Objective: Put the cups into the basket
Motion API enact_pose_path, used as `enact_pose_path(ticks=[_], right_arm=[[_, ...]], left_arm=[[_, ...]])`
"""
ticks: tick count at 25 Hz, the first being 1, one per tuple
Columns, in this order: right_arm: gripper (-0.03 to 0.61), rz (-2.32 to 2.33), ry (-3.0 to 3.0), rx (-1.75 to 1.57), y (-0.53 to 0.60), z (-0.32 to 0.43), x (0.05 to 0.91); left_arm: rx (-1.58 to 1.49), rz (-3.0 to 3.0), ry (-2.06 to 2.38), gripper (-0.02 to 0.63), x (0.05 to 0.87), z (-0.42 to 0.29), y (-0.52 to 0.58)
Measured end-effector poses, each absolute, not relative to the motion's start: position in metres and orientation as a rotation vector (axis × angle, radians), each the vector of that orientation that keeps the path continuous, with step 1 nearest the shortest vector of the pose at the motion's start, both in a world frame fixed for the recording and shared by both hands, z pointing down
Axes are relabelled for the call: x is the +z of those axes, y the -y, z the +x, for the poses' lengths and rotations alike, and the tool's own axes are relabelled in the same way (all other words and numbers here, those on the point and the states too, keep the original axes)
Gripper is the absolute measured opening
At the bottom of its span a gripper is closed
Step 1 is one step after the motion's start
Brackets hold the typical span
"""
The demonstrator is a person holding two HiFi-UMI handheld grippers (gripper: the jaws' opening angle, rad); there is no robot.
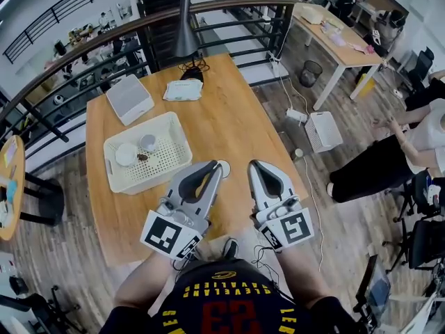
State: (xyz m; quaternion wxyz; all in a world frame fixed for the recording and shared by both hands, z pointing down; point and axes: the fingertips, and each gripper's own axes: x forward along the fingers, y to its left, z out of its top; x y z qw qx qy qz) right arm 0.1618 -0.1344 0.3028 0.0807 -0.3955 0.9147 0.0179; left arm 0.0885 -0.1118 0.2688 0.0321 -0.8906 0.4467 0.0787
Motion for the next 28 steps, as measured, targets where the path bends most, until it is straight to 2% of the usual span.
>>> enact_pose_path(ticks=[9,16,23,28], right_arm=[[0.017,-1.226,-2.742,0.005,0.150,0.203,0.326],[0.017,-1.233,-2.775,-0.055,0.160,0.207,0.347],[0.017,-1.266,-2.821,-0.134,0.177,0.195,0.379],[0.017,-1.310,-2.886,-0.213,0.195,0.182,0.420]], left_arm=[[0.149,-2.764,-1.479,0.014,0.311,0.106,0.128],[0.087,-2.778,-1.572,0.017,0.339,0.099,0.133],[0.002,-2.824,-1.629,0.041,0.377,0.078,0.147],[-0.096,-2.904,-1.658,0.091,0.424,0.066,0.160]])
